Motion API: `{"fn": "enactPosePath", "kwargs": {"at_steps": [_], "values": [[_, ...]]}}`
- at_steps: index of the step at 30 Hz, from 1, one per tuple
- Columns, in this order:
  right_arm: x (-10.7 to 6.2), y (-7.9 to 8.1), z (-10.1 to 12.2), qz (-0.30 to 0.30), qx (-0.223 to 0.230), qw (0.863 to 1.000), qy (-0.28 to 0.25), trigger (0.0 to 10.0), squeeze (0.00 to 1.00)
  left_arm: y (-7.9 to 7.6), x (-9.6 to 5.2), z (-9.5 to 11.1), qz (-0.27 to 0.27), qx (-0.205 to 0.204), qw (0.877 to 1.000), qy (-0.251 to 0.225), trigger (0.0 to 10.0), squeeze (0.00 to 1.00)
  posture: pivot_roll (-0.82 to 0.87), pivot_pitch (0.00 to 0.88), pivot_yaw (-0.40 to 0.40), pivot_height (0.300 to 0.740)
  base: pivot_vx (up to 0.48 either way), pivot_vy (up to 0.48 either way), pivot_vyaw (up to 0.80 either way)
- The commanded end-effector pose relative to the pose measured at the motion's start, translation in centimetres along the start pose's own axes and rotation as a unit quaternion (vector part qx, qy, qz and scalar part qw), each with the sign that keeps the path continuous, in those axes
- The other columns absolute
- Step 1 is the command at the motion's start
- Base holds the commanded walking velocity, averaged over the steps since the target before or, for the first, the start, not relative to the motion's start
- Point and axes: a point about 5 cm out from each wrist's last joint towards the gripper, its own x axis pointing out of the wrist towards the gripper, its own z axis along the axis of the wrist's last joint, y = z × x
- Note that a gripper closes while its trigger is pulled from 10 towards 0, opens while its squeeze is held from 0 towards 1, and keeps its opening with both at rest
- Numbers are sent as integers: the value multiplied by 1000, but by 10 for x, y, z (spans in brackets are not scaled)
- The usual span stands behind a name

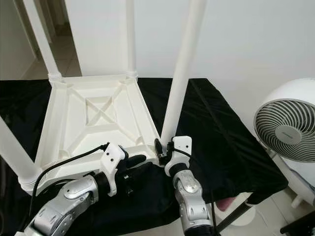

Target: Building children table

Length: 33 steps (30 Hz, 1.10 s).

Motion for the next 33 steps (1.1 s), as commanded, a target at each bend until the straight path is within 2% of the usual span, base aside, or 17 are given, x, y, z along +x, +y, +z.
{"fn": "enactPosePath", "kwargs": {"at_steps": [1,2,5,6,14,15,16,17,18,19,20,21,22,26,29,31,33], "values": [[-2,1,-3,-9,6,1000,13,0,0,-4,0,1,-19,5,1000,1,10000,0,3,30,-23,740,0,0,0],[-1,4,-3,-1,2,1000,15,10000,0,-4,1,1,-20,7,1000,1,10000,0,2,25,-25,740,0,0,0],[-1,6,-1,7,4,1000,17,10000,0,-3,2,2,-18,10,1000,-1,10000,0,5,23,-29,740,0,0,0],[-1,4,0,2,8,1000,17,10000,1000,-2,2,2,-15,11,1000,-1,10000,0,6,22,-30,740,0,0,0],[2,-4,8,37,0,999,7,10000,1000,-2,2,2,-12,11,1000,-2,10000,0,9,13,-41,740,0,0,0],[3,-10,10,76,-14,997,13,10000,1000,-2,3,2,-12,12,1000,-2,10000,0,11,3,-45,740,0,0,0],[3,-10,10,76,-14,997,13,10000,1000,-2,3,2,-12,12,1000,-2,10000,0,11,3,-45,740,0,0,0],[2,-17,13,129,-37,991,14,10000,1000,-2,3,2,-11,13,1000,-3,10000,0,12,2,-46,740,0,0,0],[2,-17,13,129,-37,991,14,10000,1000,-2,3,2,-11,13,1000,-3,10000,0,12,2,-46,740,0,0,0],[1,-23,14,173,-59,983,20,10000,0,-2,3,3,-11,14,1000,-3,10000,0,10,0,-46,740,0,0,0],[0,-28,15,213,-74,974,25,10000,0,-1,3,3,-12,15,1000,-3,10000,0,10,0,-46,740,0,0,0],[0,-28,15,213,-74,974,25,10000,0,-1,3,3,-12,15,1000,-3,10000,0,10,0,-46,740,0,0,0],[0,-33,15,238,-91,967,29,10000,0,-1,4,3,-13,16,1000,-3,10000,0,9,0,-44,740,0,0,0],[0,-39,12,270,-116,955,42,10000,0,-1,4,3,-15,17,1000,-3,10000,0,7,0,-41,740,0,0,0],[0,-39,12,270,-116,955,42,10000,0,-1,4,3,-15,17,1000,-3,10000,0,7,0,-41,740,0,0,0],[5,-42,6,295,-135,944,61,10000,0,-1,5,3,-19,17,1000,-2,10000,0,10,0,-39,740,0,0,0],[5,-42,6,295,-135,944,61,10000,0,-1,5,3,-19,17,1000,-2,10000,0,10,0,-39,740,0,0,0]]}}
